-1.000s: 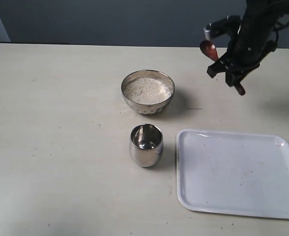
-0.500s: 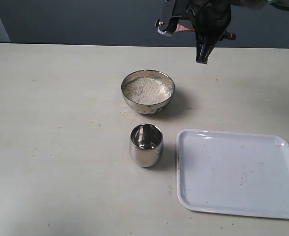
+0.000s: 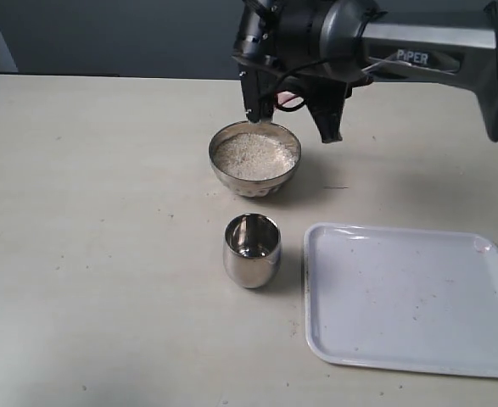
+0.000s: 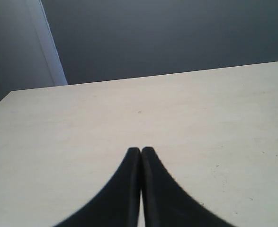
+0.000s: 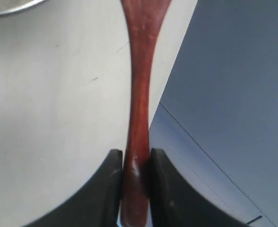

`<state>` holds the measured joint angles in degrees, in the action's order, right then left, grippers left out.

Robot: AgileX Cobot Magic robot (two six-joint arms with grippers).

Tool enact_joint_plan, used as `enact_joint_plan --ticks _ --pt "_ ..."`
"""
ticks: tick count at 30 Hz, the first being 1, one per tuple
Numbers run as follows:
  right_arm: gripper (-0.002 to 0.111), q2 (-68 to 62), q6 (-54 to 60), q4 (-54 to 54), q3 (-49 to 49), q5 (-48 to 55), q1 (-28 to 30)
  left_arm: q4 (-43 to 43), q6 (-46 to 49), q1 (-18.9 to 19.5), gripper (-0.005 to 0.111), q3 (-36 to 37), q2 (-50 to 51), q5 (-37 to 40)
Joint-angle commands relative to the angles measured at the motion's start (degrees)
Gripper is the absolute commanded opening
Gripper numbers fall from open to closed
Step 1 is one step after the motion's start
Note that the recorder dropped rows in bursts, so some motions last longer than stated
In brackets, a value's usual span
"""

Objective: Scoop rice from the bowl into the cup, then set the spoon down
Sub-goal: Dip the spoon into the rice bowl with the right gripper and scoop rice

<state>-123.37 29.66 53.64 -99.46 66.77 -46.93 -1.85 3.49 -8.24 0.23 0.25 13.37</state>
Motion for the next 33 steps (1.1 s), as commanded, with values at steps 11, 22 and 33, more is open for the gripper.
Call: enact_joint_plan --ticks 11,22,33 --pt "-0.001 -2.67 -0.28 16.82 8.39 -3.47 -1.86 -0.06 -0.37 -0.47 0.001 -0.23 -0.25 -0.08" --pt "-0.001 -7.64 -8.75 27.05 8.39 -2.54 -1.86 -0.03 -0.37 -0.74 0.001 -0.23 -0.25 -0.08" --pt "-0.001 -7.64 -3.54 21.61 8.39 -2.54 -2.83 -0.03 -0.37 -1.00 0.001 -0.23 -0.25 -0.08"
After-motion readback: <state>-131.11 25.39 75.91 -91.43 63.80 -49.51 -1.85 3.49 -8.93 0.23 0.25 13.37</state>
